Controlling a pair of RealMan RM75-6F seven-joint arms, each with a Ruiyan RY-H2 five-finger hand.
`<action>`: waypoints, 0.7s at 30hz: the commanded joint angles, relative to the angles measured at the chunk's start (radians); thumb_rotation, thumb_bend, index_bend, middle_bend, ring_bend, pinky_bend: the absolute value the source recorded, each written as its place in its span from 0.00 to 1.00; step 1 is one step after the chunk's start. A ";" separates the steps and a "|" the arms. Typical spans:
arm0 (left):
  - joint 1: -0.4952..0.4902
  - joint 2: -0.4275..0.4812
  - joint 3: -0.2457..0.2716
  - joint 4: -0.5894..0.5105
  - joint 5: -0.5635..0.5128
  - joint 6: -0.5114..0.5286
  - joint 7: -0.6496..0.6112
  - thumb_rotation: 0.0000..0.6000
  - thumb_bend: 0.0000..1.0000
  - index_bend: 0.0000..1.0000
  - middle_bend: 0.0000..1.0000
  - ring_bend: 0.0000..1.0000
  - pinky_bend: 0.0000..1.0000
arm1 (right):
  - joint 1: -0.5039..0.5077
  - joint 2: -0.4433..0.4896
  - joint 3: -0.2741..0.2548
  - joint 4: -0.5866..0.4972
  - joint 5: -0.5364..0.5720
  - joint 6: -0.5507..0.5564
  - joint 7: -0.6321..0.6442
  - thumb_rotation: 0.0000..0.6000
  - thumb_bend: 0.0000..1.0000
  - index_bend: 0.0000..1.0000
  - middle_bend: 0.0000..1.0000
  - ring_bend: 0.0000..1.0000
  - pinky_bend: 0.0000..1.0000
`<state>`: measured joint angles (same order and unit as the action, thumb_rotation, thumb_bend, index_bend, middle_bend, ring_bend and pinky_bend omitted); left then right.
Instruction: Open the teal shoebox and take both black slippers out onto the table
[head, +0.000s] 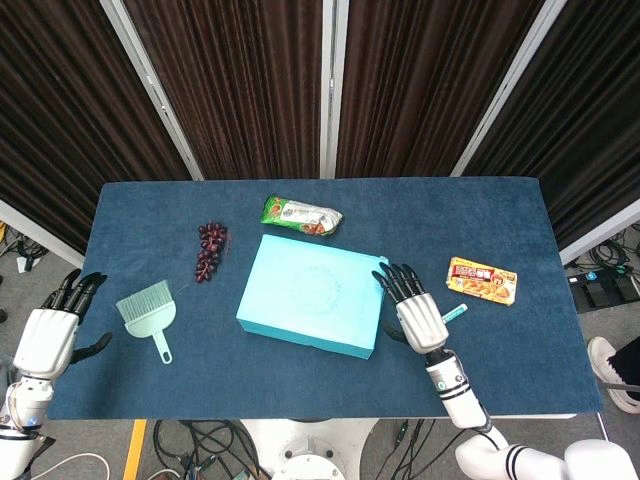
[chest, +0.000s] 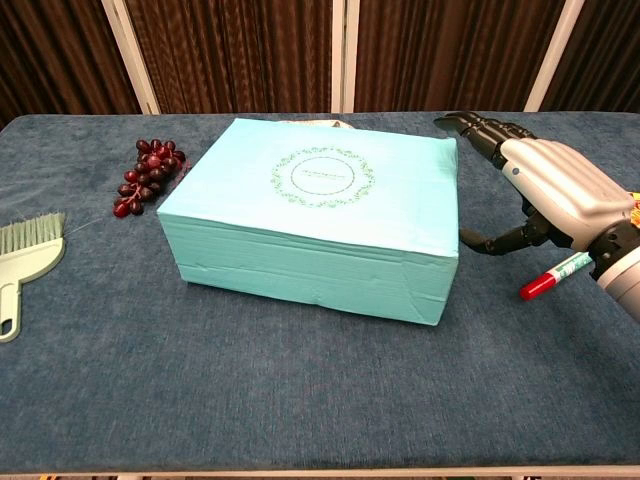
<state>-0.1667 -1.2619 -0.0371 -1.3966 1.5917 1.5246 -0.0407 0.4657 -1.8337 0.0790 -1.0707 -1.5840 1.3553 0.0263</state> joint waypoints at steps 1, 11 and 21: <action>-0.001 -0.001 0.000 0.000 0.000 -0.001 0.000 1.00 0.19 0.09 0.12 0.03 0.28 | -0.001 0.009 -0.014 -0.019 -0.009 -0.007 0.003 1.00 0.17 0.00 0.00 0.00 0.00; 0.000 -0.002 0.002 0.006 0.000 -0.001 -0.007 1.00 0.19 0.09 0.12 0.03 0.28 | -0.028 0.074 -0.045 -0.055 -0.070 0.071 -0.027 1.00 0.17 0.00 0.00 0.00 0.00; -0.007 -0.015 0.003 0.011 0.004 -0.008 0.001 1.00 0.19 0.09 0.12 0.03 0.28 | 0.009 0.132 -0.020 0.000 -0.034 -0.025 -0.120 1.00 0.20 0.00 0.00 0.00 0.00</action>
<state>-0.1738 -1.2761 -0.0342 -1.3864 1.5963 1.5173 -0.0401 0.4624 -1.7035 0.0501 -1.0869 -1.6300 1.3532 -0.0906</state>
